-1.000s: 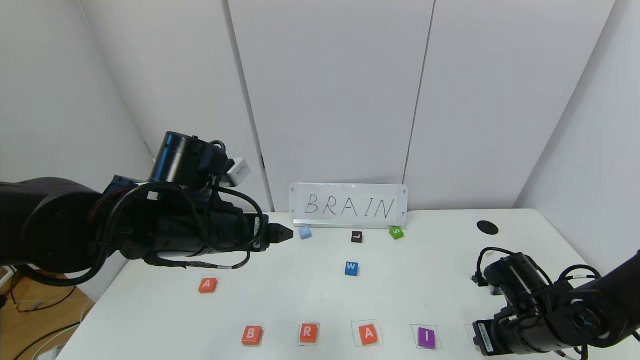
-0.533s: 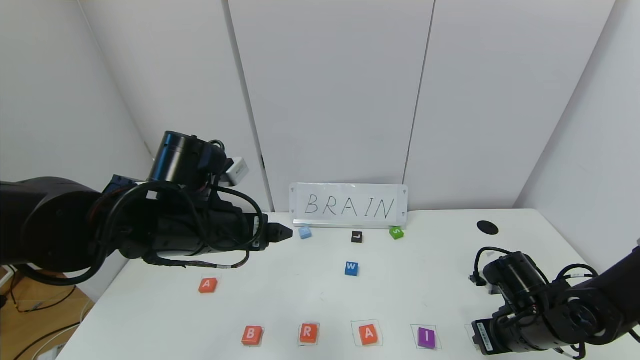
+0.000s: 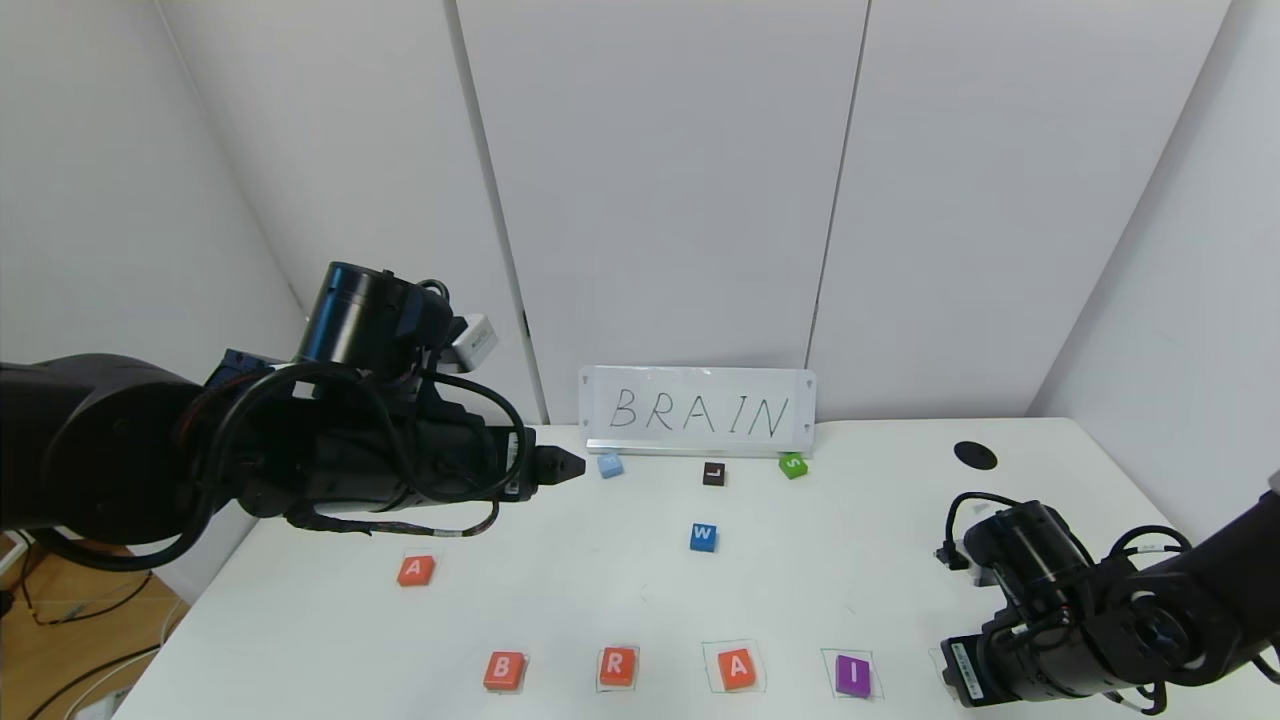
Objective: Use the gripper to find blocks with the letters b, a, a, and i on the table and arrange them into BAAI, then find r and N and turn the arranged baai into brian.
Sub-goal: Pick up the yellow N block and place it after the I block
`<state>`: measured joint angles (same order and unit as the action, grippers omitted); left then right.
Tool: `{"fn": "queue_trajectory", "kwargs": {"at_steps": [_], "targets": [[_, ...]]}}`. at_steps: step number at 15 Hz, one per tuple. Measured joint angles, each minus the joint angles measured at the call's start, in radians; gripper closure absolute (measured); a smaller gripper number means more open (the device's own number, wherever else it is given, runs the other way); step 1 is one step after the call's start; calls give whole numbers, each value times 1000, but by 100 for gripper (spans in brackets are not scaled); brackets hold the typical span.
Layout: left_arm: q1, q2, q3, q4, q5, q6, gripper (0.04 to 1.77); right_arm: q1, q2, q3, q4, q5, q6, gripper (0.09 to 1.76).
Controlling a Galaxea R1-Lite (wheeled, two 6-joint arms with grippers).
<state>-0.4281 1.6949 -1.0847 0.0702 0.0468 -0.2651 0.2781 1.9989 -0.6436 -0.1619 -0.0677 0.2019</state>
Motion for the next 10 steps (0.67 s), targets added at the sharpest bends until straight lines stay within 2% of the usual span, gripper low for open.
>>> {"fn": "queue_trajectory", "kwargs": {"at_steps": [10], "targets": [[0,5,0,0,0,0,9,-6,12,-11,0,4,2,131]]}}
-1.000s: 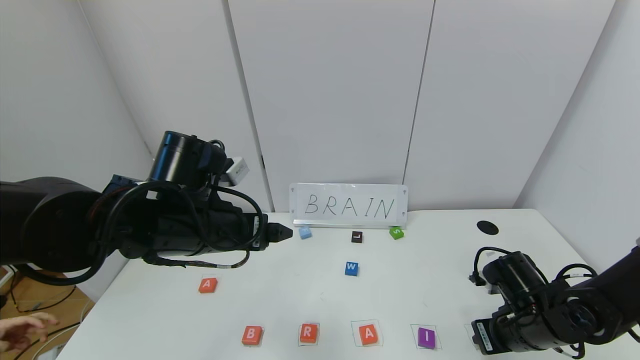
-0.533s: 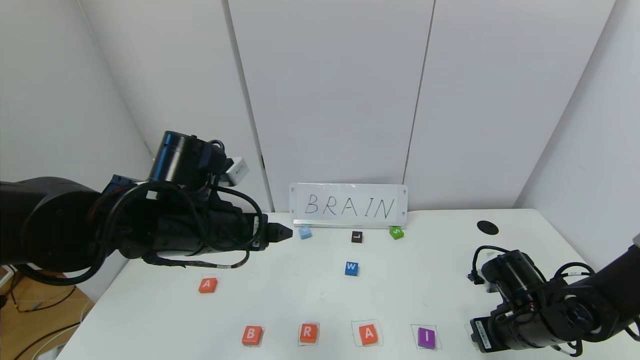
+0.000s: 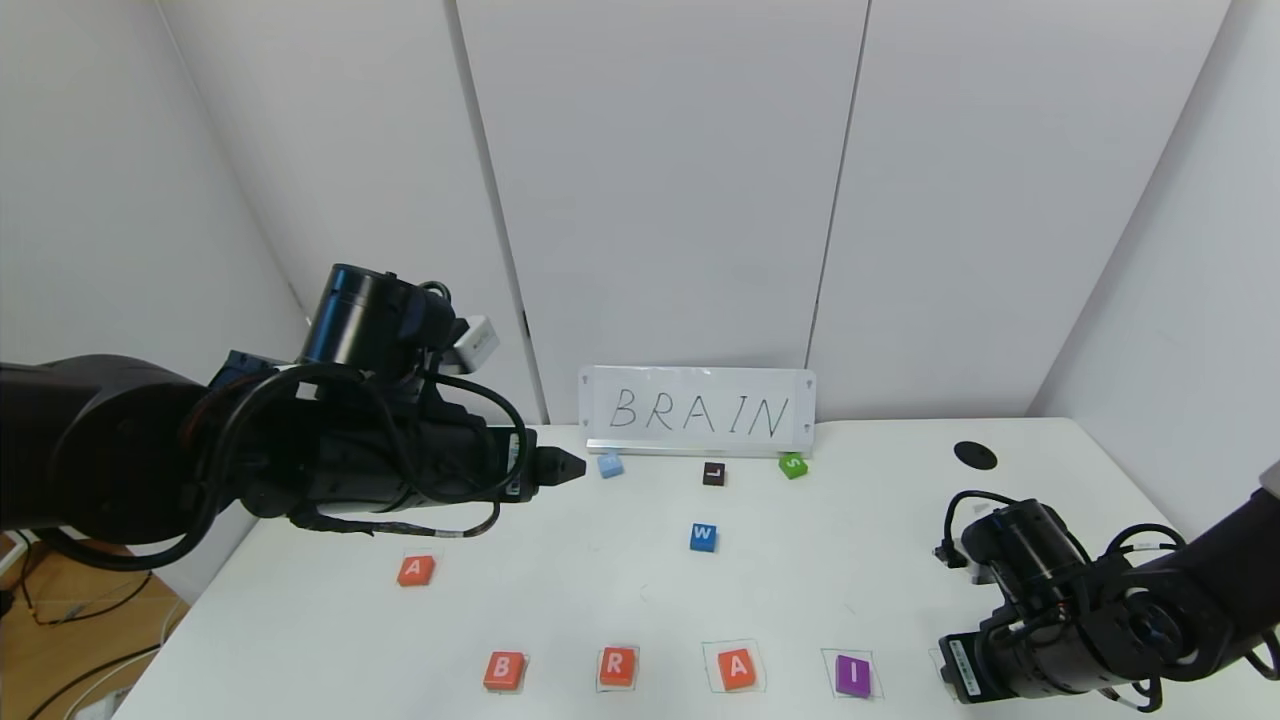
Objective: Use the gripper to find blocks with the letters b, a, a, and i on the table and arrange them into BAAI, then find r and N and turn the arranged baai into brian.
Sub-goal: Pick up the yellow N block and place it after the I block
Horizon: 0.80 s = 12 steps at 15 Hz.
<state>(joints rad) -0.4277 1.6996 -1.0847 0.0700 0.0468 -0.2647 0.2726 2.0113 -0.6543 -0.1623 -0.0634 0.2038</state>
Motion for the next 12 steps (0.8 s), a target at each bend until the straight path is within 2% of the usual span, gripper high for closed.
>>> {"fn": "queue_trajectory", "kwargs": {"at_steps": [4,7,12], "targets": [[0,1,0,0,0,0,9,-8,3,-3,0,2,-15,131],[0,1,0,0,0,0,9,-11,4,-5,1,2,-15,96],[0,1,1,1,0,0,9,-12,4,-7,1,3,-15,58]]}}
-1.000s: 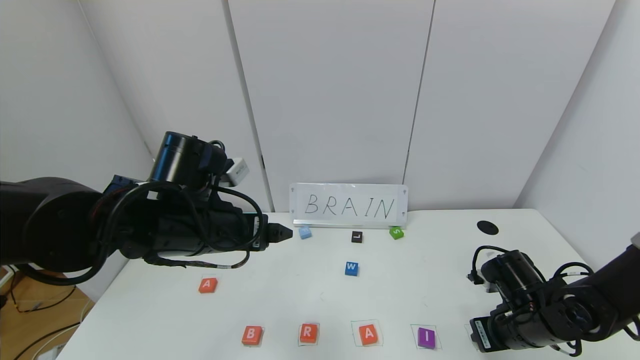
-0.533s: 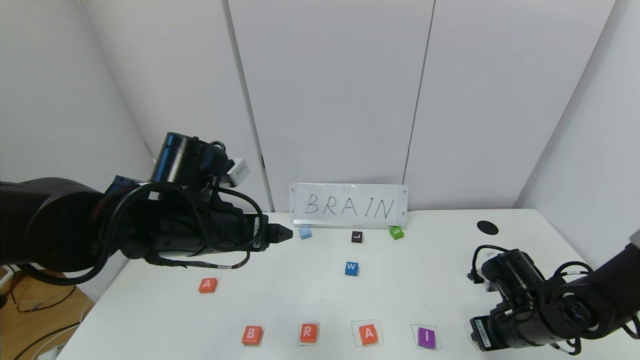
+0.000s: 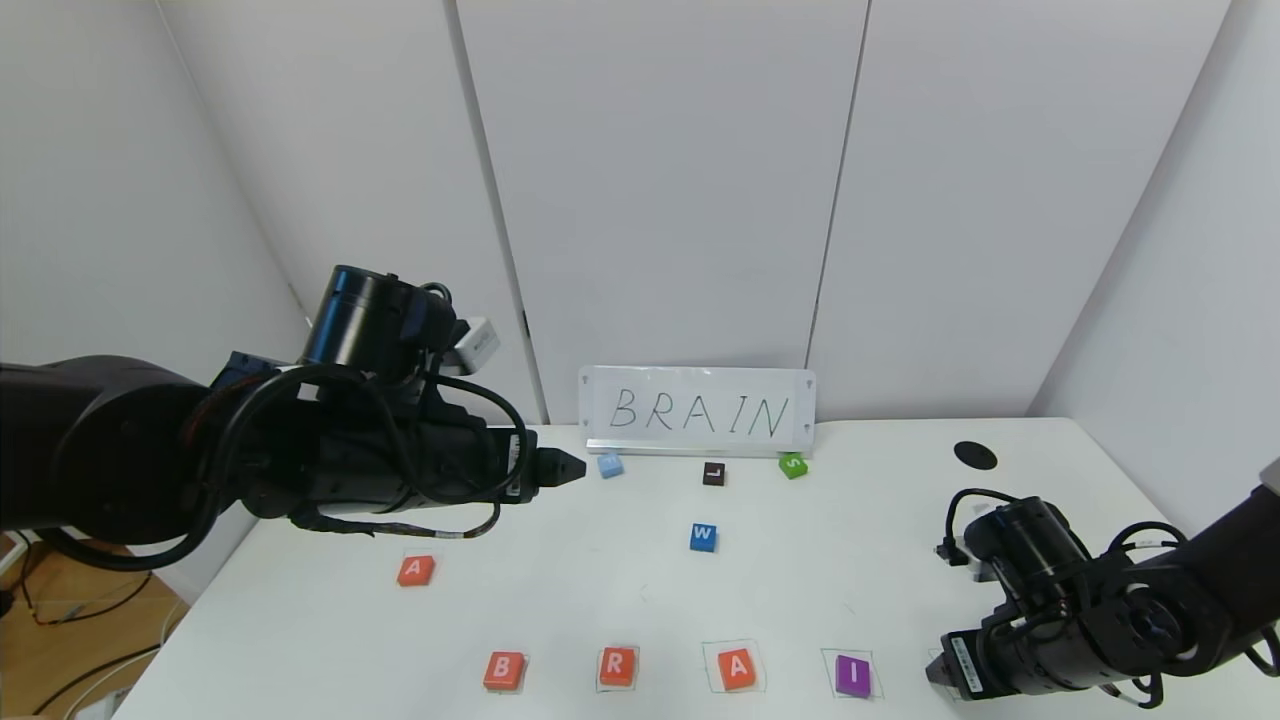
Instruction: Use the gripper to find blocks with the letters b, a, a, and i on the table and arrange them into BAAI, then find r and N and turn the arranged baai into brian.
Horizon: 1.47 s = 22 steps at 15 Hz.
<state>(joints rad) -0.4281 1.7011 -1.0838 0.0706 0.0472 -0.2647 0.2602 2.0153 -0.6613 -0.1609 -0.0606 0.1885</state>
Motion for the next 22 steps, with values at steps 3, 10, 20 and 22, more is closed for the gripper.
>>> {"fn": "queue_trajectory", "kwargs": {"at_steps": [3,10,20,22], "targets": [[1,0,1,0,0,0,9,0,0,-1,-1,1,2,44],[2,-3,-1,0,0,0,9,-5,-3,-13,5,7,3,26],[13,-49,1,5,1,12,9,-6,-173,-79,160,9,-3,17],[17,-91,1,20,7,30,9,-3,-242,-93,216,8,-3,17]]}}
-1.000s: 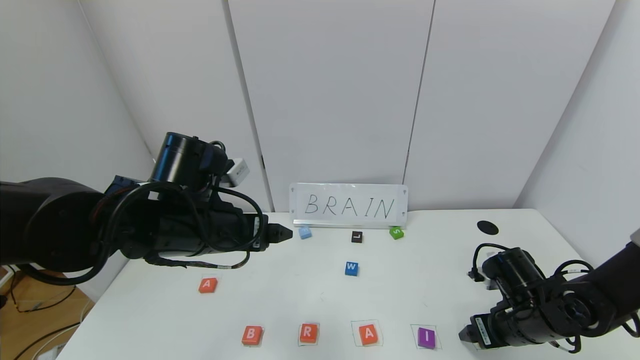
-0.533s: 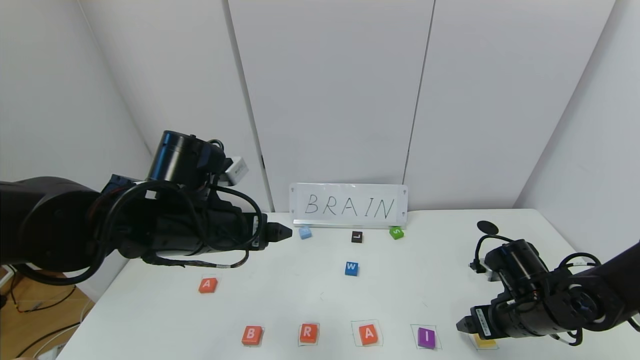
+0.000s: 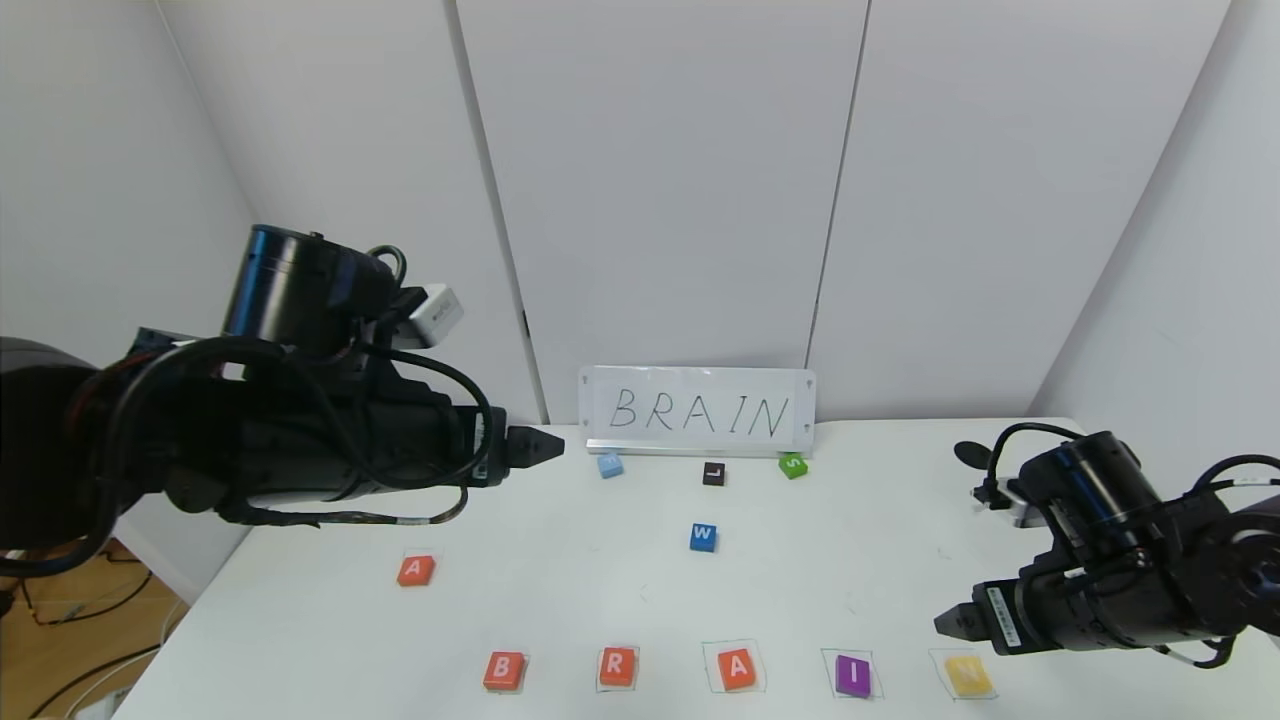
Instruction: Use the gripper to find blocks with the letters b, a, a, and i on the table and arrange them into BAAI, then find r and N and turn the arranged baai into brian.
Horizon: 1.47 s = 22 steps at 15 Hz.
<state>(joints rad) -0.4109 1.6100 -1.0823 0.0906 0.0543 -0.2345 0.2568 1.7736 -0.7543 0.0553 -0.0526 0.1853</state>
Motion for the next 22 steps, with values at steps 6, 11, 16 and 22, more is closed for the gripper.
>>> {"fn": "queue_trajectory", "kwargs": {"at_steps": [6,11,16,22], "targets": [[-1,-234,80,111,11,34,9,12,-261,-17,169,-10,5,15],[0,-530,225,185,52,62,9,5,-552,-11,343,-15,4,15],[126,-811,294,288,95,128,9,-3,-851,-24,527,-137,1,15],[271,-1133,305,550,57,201,9,-87,-1139,-27,707,-201,-2,15]]}}
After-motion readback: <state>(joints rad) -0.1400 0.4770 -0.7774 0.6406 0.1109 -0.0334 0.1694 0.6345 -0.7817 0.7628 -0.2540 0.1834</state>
